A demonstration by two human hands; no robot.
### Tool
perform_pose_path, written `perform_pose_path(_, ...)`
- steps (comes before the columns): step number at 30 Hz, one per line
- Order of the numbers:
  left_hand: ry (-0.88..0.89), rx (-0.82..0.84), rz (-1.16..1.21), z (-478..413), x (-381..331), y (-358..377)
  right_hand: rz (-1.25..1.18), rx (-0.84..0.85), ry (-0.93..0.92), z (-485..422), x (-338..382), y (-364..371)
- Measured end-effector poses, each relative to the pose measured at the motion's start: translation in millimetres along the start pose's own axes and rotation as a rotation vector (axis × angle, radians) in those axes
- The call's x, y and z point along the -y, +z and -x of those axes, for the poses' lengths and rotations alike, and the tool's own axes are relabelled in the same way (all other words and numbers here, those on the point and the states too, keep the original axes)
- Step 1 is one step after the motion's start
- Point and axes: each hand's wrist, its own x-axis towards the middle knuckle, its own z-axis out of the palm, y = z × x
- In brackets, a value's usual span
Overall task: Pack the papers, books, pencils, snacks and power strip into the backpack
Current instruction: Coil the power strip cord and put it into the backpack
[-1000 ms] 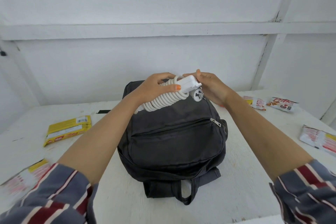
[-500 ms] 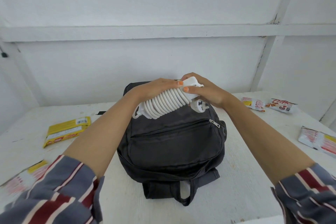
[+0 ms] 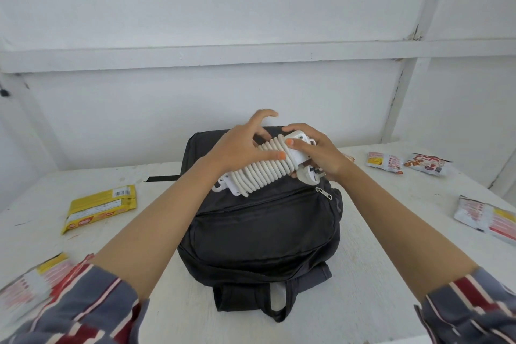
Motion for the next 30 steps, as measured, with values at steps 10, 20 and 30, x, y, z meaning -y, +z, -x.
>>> perform_pose_path(10,0.097,-0.032,-0.435,5.0,16.1,17.4,-0.094,0.044,0.099,5.2,8.8,-8.9)
perform_pose_path(20,0.158,0.053,-0.398,6.6,-8.3,12.6,-0.062,0.09,0.186,17.4,21.6,-17.8)
perform_pose_path(30,0.117,0.085,-0.299,25.7,-21.5,24.4,-0.068,0.214,0.202,34.8,16.1,-25.3)
